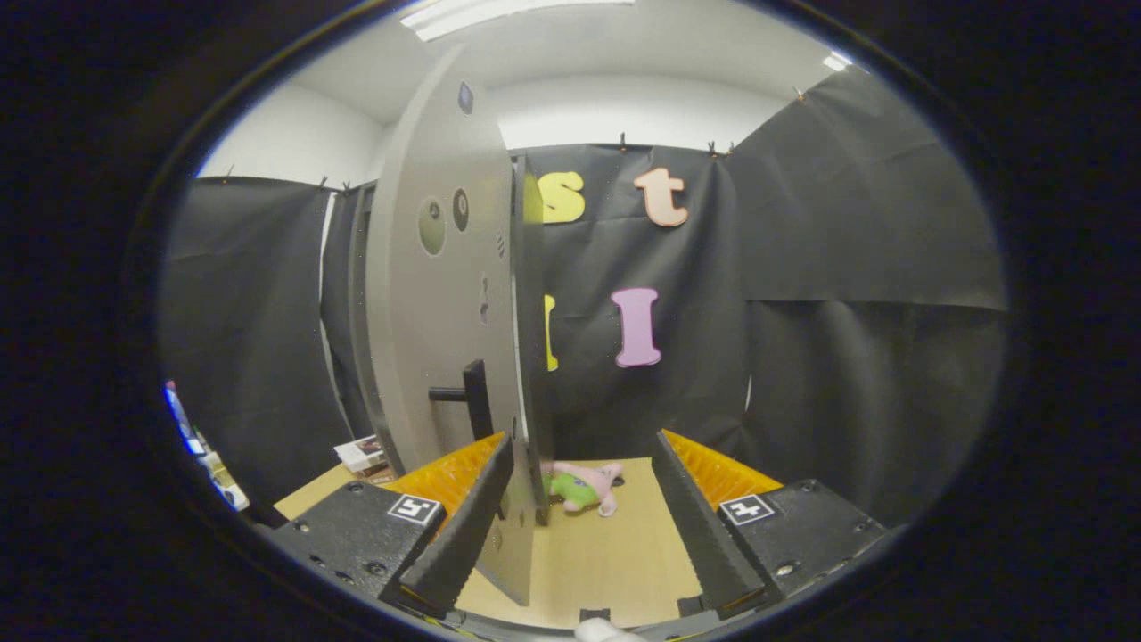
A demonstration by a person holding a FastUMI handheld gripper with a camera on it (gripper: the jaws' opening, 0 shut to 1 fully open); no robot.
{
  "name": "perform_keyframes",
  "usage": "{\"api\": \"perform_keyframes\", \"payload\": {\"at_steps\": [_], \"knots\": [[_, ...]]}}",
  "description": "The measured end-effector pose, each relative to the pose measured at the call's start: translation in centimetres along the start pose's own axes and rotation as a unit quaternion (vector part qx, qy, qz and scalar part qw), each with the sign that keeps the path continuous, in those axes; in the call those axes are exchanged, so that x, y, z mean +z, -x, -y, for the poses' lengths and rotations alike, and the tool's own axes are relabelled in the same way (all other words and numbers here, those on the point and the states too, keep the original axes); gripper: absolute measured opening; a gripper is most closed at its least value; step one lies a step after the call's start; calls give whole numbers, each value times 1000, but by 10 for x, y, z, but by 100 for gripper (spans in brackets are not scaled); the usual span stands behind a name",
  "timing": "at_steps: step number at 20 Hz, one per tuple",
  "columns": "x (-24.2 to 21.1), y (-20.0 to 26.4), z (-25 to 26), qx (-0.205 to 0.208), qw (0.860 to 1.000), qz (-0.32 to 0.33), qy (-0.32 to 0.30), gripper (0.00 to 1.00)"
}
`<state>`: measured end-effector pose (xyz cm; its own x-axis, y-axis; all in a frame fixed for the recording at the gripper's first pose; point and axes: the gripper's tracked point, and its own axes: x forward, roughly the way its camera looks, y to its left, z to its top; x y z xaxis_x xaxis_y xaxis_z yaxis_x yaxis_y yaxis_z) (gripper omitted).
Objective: Open the shoe cabinet door, grab the shoes and put them into the shoe cabinet, then close the shoe cabinet door.
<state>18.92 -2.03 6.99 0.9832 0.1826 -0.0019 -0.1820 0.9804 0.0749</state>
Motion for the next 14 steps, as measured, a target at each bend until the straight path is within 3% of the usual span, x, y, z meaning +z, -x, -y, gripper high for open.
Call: {"api": "perform_keyframes", "payload": {"at_steps": [4,11,14], "knots": [[-9,-26,-9,71,997,-22,-7,99],[-15,-36,-22,152,987,-48,-11,98],[-14,-37,-25,151,987,-52,24,95]]}}
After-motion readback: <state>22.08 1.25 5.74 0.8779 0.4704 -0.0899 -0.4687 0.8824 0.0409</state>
